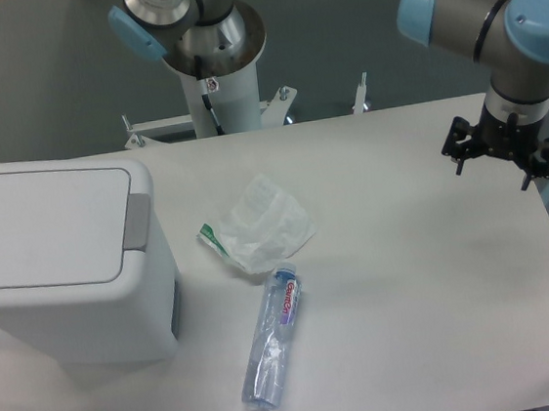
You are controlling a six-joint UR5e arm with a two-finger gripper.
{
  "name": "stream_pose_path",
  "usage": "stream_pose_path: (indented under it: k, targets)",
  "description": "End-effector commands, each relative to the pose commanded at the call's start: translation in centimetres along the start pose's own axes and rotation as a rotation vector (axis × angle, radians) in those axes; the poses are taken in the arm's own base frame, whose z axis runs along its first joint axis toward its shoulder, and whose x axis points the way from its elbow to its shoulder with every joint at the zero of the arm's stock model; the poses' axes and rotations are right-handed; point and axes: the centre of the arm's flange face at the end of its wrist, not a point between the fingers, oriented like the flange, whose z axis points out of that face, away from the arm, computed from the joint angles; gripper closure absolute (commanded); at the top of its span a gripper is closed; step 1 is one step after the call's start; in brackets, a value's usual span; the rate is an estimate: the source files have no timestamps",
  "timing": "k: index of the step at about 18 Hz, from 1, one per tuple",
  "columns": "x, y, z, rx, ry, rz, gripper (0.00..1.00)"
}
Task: Open the trash can
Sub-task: 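Move the gripper from its start pose toward the white trash can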
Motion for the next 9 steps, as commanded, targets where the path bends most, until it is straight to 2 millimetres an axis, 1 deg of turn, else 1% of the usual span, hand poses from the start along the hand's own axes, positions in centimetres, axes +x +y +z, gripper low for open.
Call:
stream_pose_path:
  k: [3,4,5,7,8,9]
  targets:
    - [0.1,-0.1,-0.2,0.003,0.001,0.002,0.00]
    - [0.3,-0.1,-0.3,0.007,0.005,0.003,0.00]
    - [0.8,-0.1,0.0,0.012,0.016,0.003,0.00]
    - [1.6,0.7,0.1,0.046,0.038,-0.020,0.00]
    - [1.9,1.2,-0.4,0.054,0.036,-0.045,0.00]
    - [2.3,2.2,-0.6,0.054,0.037,-0.060,0.00]
